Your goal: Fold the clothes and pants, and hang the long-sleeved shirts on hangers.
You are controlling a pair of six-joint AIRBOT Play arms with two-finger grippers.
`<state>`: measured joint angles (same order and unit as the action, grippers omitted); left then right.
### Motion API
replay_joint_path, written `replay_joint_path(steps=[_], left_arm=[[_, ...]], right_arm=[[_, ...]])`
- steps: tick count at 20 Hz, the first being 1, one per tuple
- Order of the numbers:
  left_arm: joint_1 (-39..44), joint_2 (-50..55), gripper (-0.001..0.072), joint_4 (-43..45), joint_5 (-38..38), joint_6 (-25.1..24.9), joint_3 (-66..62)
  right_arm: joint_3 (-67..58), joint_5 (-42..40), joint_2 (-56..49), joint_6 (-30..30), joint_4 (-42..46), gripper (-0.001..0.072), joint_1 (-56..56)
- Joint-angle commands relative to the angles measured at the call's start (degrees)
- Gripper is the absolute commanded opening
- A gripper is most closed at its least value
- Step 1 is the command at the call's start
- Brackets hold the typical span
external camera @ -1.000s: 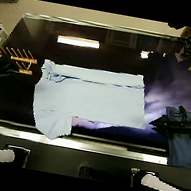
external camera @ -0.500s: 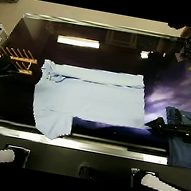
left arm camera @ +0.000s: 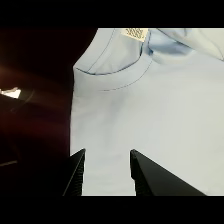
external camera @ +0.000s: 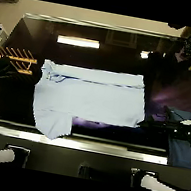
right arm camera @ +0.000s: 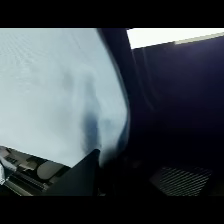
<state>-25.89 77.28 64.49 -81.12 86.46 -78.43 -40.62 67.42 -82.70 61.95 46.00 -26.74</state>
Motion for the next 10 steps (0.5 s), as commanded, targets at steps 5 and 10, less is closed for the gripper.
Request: replay_joint_path(steps=[5,10], left_arm=[[-6.97,-8.66,0.0334,-5.05,7.43,-4.63,25.11],[-7.61,-8.68,0.0522,-8.74,11.96,-10.64,39.52]], right_arm=[[0.11,2.71,4.04,0.44,-0.59,0.0034,0.87],[0.11,4.83,7.72,1.66,-0.57,0.0034,0.87]])
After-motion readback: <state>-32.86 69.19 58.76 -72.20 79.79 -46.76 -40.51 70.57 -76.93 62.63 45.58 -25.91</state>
